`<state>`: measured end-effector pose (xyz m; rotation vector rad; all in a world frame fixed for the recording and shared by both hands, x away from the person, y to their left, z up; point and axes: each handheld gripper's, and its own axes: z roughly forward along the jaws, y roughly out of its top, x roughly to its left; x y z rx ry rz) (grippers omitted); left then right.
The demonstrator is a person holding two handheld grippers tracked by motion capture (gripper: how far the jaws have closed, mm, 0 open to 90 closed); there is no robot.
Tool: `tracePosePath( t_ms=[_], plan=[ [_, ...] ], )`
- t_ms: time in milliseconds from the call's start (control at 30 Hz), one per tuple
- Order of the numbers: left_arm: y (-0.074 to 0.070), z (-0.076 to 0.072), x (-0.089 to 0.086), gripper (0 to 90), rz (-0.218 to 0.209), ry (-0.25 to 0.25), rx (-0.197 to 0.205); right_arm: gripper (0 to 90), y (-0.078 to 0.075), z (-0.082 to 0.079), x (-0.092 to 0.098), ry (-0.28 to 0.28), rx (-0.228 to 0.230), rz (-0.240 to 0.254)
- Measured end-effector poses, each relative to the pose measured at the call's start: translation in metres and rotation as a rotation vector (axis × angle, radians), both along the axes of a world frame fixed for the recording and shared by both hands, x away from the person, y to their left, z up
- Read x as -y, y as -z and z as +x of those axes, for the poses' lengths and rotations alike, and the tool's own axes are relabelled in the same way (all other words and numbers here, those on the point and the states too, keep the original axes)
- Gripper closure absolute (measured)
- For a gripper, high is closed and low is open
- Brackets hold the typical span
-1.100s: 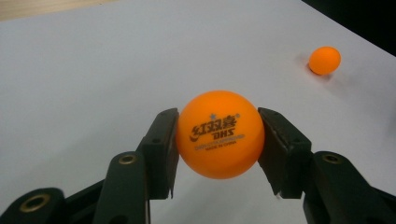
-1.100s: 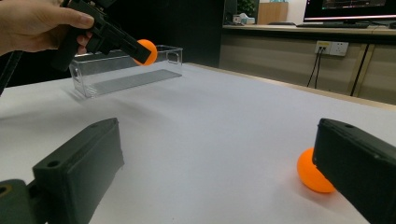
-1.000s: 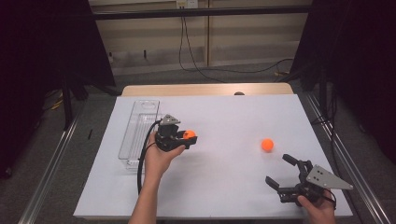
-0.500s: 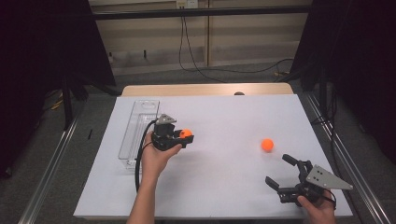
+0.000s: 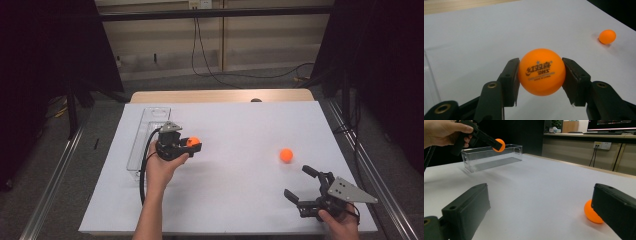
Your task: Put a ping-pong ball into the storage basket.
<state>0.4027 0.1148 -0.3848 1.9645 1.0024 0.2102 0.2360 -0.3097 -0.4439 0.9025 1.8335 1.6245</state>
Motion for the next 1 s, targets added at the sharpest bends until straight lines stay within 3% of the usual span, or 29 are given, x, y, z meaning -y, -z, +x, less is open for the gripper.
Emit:
tracePosePath(
  t_ms=[1000],
  plan=[
    [-0.004,0.001,-0.019,50.9,0.014,-0.049,0.016,1.7,0.0,0.0,0.0,0.0,0.001,-0.003]
  ],
)
